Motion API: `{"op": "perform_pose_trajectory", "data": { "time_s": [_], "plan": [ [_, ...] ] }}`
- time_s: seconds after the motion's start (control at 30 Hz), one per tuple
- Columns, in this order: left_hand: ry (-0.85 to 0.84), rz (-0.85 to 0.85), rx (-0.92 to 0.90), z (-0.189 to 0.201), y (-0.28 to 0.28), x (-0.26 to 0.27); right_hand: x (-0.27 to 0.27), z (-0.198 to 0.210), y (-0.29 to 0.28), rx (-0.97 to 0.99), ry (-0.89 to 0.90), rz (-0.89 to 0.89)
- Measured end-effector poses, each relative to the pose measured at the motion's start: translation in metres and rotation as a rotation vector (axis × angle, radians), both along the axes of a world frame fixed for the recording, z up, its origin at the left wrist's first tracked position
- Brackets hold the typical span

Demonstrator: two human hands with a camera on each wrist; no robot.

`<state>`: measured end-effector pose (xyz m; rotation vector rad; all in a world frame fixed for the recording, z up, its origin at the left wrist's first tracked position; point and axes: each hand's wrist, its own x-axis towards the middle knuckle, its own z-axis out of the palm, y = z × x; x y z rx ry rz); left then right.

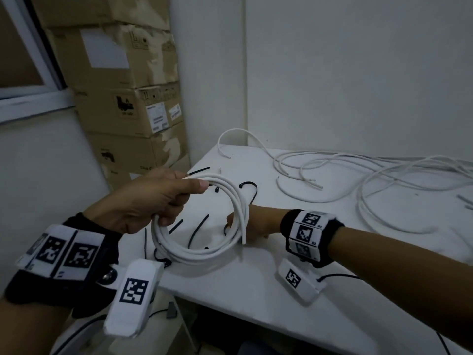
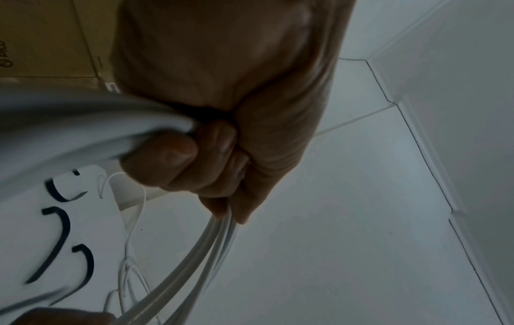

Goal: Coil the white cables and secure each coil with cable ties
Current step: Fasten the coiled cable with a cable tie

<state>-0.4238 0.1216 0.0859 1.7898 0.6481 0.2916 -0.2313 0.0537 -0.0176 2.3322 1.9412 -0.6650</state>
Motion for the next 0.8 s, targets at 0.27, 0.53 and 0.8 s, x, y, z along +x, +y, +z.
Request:
{"op": "perform_pose_trajectory", "data": {
  "time_s": [0.27,0.53,0.8],
  "plan": [
    [-0.072,-0.002,-0.036,-0.006,-0.028,0.039,0.043,0.06,-0.141,0.204,-0.096,-0.141],
    [-0.134,-0.071,-0.08,-0.019,-0.093,0.102,0.01,0.12,-0.284,0.331,-0.085,-0.102],
    [-0.223,-0.189,-0.156,-0.021,-0.165,0.137,0.027,0.088,-0.268,0.166,-0.116,-0.115]
  ]
}}
